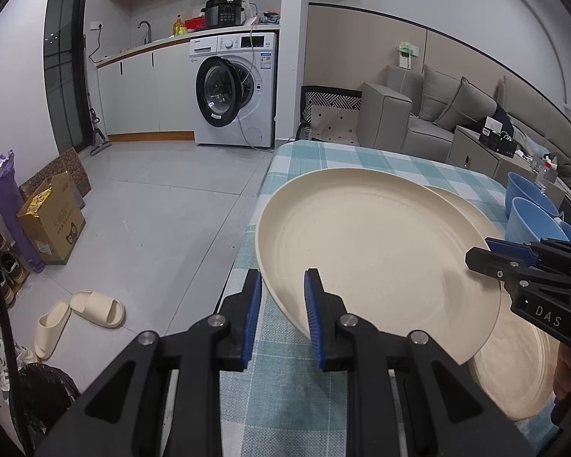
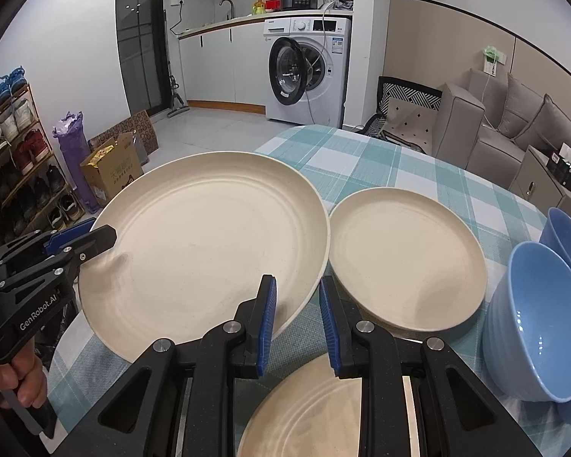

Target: Organize plates and bowls

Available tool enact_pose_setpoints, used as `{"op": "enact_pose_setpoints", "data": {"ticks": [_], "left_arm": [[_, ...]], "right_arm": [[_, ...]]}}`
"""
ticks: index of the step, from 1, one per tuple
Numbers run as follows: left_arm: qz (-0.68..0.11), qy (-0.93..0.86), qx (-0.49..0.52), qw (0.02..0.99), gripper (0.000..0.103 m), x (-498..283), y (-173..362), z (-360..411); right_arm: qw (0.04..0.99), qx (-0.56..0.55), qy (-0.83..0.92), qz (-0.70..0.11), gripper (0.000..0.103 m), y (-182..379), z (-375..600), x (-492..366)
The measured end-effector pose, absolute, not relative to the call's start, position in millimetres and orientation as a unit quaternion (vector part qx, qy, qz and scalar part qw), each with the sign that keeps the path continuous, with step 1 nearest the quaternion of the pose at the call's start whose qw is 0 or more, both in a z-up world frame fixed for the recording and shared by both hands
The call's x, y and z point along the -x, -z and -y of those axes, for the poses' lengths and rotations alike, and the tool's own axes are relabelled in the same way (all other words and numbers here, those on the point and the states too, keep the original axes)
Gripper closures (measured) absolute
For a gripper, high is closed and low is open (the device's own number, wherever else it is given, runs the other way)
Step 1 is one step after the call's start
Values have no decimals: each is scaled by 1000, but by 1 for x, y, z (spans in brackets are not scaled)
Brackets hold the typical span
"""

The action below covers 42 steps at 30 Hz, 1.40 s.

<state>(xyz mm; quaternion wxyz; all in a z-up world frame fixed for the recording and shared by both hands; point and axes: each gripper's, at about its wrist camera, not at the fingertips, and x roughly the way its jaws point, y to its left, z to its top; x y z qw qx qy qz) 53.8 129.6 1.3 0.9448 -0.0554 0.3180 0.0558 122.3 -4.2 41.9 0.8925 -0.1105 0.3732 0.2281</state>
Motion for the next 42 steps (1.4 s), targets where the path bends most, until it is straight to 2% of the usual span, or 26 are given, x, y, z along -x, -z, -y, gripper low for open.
{"op": "enact_pose_setpoints", "data": {"ticks": [24, 42], "left_arm": [[-297, -21, 22, 954, 82, -41, -23, -89], [-306, 10, -13, 952, 81, -42, -19, -44]], "right_arm": [[910, 86, -196, -357, 79, -68, 55, -83], [918, 54, -165, -355, 79, -75, 106, -57]]}}
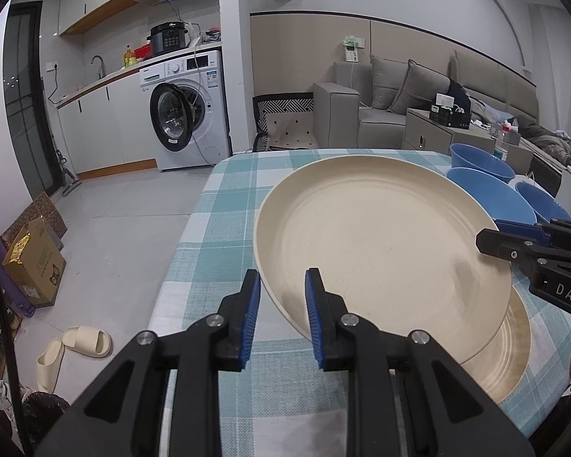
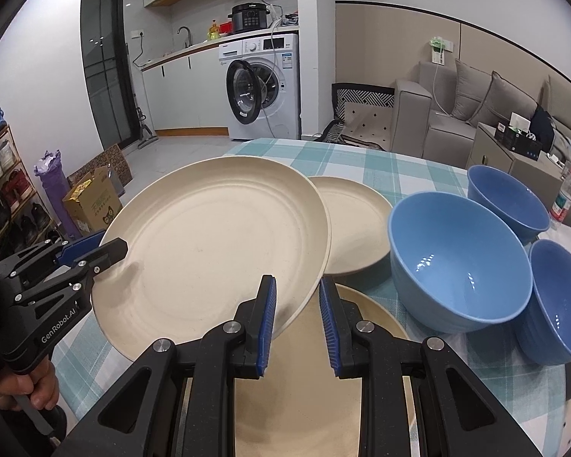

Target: Organize plates and bowls

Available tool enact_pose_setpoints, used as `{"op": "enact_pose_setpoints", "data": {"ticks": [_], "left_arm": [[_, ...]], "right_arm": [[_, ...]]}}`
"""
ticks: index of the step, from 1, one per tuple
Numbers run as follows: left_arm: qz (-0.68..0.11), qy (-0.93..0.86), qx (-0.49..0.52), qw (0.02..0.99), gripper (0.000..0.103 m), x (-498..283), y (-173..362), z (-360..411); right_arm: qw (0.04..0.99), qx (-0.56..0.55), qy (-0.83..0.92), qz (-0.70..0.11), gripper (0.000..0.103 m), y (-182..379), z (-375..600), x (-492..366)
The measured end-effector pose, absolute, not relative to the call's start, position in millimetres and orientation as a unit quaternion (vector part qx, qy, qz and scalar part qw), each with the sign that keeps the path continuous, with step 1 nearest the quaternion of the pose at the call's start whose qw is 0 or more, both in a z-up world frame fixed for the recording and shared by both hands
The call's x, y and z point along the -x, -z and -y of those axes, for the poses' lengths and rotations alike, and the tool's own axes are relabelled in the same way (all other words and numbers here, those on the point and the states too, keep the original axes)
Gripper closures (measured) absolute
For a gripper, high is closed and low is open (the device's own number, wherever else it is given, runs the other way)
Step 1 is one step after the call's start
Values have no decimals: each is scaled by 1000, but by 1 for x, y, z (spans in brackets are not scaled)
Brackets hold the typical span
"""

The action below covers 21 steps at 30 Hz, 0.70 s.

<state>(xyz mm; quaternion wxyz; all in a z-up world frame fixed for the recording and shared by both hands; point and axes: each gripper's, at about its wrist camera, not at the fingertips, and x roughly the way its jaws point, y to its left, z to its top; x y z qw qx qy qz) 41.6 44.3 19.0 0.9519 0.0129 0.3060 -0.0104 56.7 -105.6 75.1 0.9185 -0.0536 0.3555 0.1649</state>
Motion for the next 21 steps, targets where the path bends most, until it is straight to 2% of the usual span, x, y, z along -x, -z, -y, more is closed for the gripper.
{"op": "enact_pose_setpoints", "data": {"ticks": [21], "left_arm": [[-320, 47, -49, 945, 81, -40, -8, -2]], "right_arm": [[919, 32, -134, -370, 79, -57, 154, -33]]}}
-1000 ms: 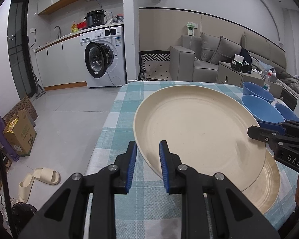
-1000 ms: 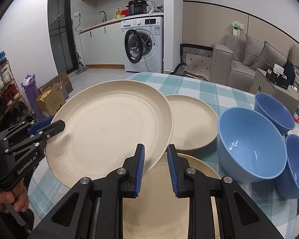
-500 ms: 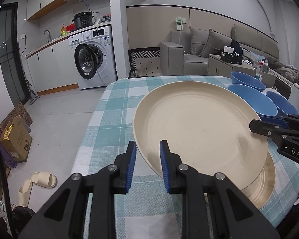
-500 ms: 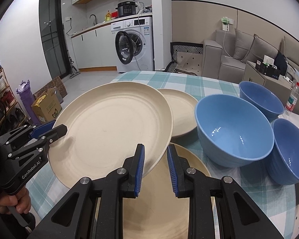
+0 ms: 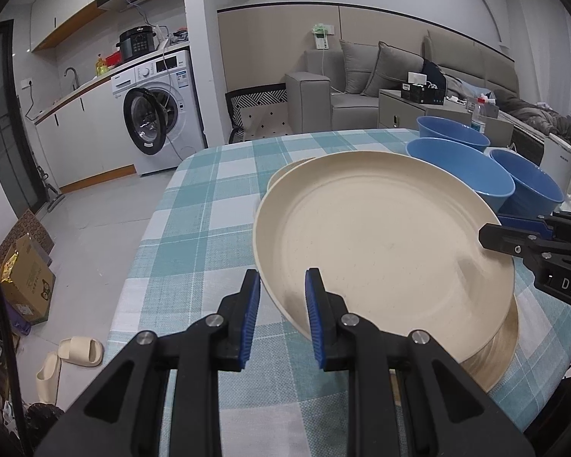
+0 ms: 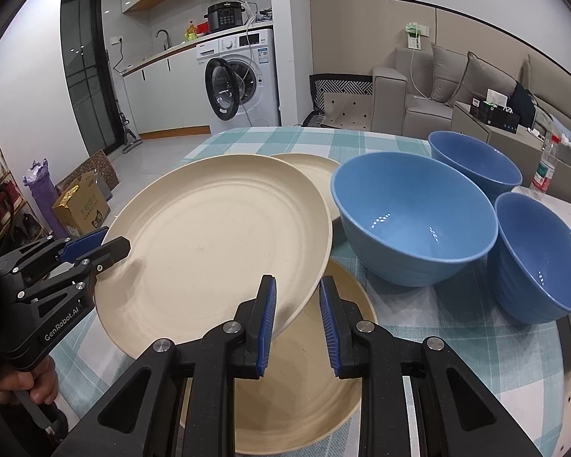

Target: Organize plates and bowls

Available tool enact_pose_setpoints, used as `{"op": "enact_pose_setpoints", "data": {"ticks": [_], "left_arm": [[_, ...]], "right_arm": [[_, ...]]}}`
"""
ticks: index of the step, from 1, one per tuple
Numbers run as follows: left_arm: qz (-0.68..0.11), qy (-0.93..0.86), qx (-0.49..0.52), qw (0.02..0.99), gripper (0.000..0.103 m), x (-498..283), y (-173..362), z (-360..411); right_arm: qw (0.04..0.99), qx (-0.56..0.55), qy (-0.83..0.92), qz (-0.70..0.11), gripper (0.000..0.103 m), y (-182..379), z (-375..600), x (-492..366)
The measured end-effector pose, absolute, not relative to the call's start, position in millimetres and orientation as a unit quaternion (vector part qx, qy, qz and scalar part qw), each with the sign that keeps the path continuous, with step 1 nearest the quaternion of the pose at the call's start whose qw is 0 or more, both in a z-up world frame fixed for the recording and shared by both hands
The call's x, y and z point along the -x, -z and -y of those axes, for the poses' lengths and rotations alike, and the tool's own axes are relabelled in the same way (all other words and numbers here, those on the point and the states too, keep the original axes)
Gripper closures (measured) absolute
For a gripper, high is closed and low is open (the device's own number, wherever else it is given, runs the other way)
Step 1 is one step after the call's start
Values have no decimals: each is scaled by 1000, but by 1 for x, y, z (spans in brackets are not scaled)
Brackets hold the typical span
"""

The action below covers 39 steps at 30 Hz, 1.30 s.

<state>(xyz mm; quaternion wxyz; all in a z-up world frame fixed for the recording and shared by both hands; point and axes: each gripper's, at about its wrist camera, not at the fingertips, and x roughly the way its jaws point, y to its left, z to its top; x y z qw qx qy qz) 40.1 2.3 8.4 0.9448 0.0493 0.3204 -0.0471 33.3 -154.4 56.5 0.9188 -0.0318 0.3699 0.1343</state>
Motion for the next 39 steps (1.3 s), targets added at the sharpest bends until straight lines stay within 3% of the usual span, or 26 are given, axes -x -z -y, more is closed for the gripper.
{"op": "enact_pose_setpoints", "data": {"ticks": [39], "left_arm": [[-343, 52, -83, 934, 80, -25, 13, 25]], "right_arm": [[911, 35, -124, -392, 79, -28, 173, -18]]}}
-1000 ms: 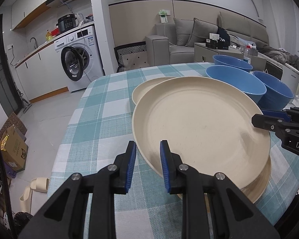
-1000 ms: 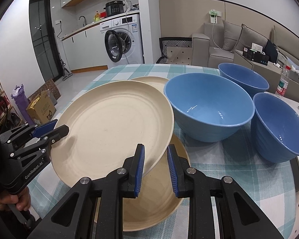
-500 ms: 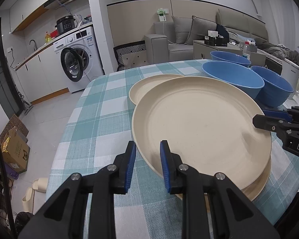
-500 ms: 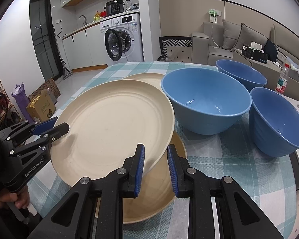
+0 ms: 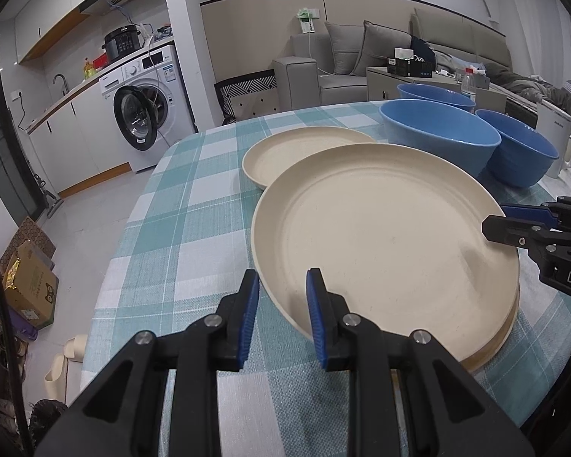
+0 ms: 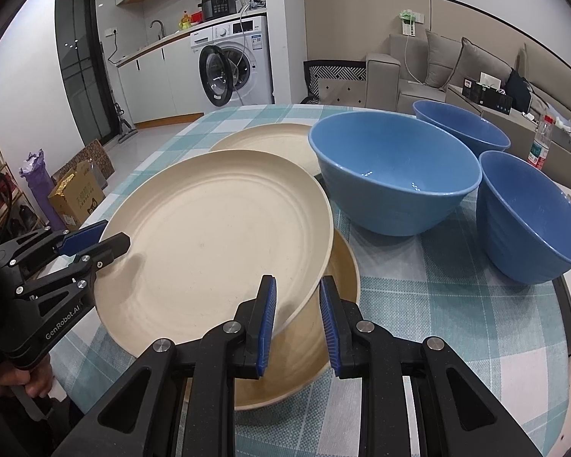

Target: Organize plates and bowls

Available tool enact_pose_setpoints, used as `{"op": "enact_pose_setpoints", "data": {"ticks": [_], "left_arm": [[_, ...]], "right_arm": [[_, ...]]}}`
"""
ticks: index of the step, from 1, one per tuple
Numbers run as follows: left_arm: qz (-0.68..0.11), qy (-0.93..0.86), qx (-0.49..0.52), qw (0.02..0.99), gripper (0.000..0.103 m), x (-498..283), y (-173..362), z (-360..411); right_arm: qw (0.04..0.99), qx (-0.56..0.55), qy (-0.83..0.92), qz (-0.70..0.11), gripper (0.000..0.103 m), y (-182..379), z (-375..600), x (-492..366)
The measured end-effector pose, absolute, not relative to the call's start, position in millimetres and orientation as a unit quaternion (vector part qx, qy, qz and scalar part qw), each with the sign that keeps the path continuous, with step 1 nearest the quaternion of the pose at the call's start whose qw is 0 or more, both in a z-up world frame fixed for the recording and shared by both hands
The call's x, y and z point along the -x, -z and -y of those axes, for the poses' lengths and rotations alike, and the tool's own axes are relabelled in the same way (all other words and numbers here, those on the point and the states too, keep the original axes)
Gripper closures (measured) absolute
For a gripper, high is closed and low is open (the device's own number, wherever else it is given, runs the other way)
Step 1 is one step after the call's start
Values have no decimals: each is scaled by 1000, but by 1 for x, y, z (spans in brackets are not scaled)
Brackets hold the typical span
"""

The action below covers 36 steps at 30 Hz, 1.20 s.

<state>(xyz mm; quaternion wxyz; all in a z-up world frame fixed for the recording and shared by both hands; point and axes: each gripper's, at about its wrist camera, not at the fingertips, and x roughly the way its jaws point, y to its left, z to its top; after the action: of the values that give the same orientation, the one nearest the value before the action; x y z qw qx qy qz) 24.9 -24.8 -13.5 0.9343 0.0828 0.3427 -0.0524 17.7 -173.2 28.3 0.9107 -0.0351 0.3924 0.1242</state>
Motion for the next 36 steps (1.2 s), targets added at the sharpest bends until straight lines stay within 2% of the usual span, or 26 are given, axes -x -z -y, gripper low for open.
{"op": "enact_pose_setpoints", "data": {"ticks": [36], "left_arm": [[-365, 71, -127, 920, 79, -26, 29, 53]], "right_arm": [[899, 73, -83, -424, 77, -8, 184, -6]]}}
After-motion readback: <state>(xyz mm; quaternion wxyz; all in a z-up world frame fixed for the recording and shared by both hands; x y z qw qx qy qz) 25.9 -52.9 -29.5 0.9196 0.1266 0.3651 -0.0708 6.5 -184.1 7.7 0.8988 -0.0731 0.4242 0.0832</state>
